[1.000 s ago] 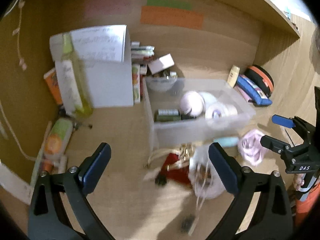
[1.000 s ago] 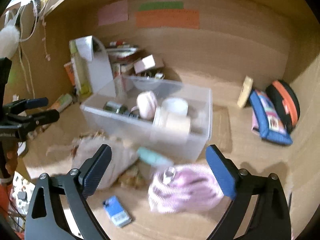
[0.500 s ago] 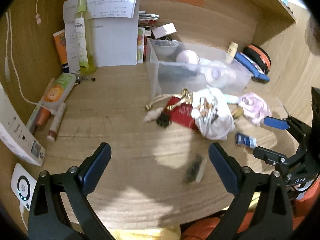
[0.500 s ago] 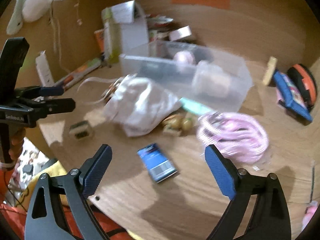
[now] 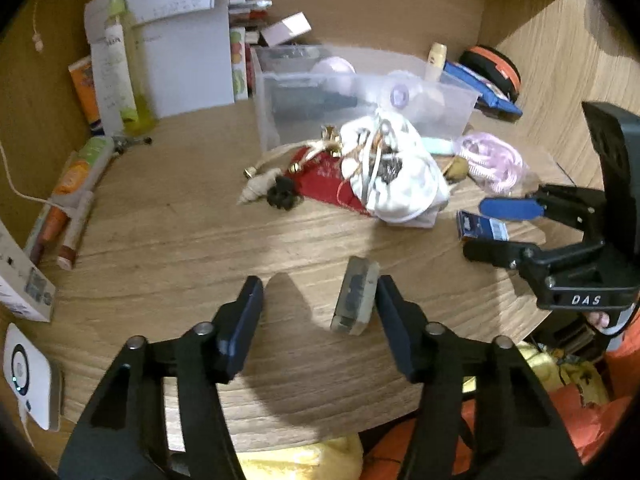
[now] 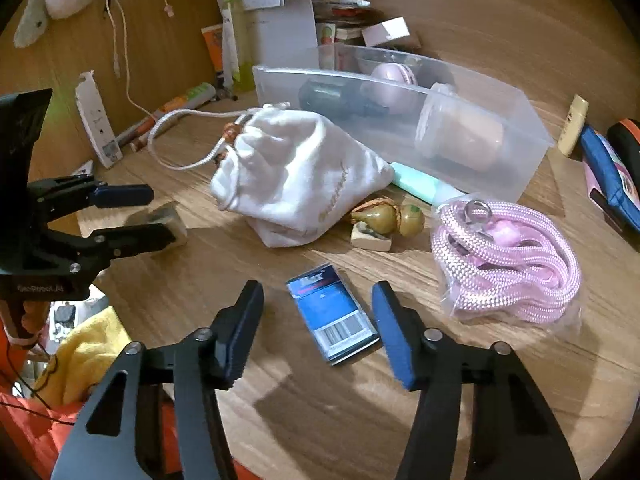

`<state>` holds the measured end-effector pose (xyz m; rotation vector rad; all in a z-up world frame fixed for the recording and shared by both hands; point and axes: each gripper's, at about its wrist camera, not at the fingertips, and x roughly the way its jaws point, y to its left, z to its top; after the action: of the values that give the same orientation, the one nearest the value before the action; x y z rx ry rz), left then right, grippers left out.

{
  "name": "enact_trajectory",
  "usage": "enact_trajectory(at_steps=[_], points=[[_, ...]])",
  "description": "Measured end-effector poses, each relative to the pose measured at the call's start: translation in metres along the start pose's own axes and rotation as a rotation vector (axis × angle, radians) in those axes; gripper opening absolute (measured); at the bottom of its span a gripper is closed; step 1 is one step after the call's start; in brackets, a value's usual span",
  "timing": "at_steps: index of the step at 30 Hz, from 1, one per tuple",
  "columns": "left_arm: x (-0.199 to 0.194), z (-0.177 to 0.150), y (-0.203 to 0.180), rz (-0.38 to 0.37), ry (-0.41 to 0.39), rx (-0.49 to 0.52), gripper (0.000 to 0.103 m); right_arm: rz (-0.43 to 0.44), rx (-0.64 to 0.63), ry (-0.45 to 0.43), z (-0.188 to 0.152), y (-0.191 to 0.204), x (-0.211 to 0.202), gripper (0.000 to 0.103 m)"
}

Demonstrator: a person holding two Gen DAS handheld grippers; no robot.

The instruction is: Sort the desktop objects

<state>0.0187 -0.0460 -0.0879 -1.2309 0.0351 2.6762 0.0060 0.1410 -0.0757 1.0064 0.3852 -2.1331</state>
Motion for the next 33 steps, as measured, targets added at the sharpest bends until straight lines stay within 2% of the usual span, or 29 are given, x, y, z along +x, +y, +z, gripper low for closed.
enact_trajectory(at_steps=[3,6,8,15,28,33], points=[[0.003,0.000,0.001,0.008,-0.008,-0.009,0.048,-0.002,-0.020,0.000,0.001,-0.001,0.002,0.045],[0.004,0.001,0.003,0.012,-0.019,-0.019,0.031,-0.009,-0.053,-0.007,0.001,0.004,0.002,0.033],[0.005,0.002,0.005,0.015,-0.020,-0.023,0.016,0.005,-0.067,-0.008,0.001,0.009,0.002,0.027],[-0.006,0.005,0.011,0.029,-0.056,-0.042,0.015,0.035,-0.053,-0.028,0.006,0.010,-0.009,0.025],[-0.046,0.041,0.025,0.067,-0.209,-0.067,0.015,-0.015,-0.012,-0.156,0.044,-0.018,-0.051,0.025],[-0.045,0.066,0.024,0.017,-0.224,-0.066,0.015,-0.022,0.013,-0.211,0.065,-0.035,-0.062,0.025]])
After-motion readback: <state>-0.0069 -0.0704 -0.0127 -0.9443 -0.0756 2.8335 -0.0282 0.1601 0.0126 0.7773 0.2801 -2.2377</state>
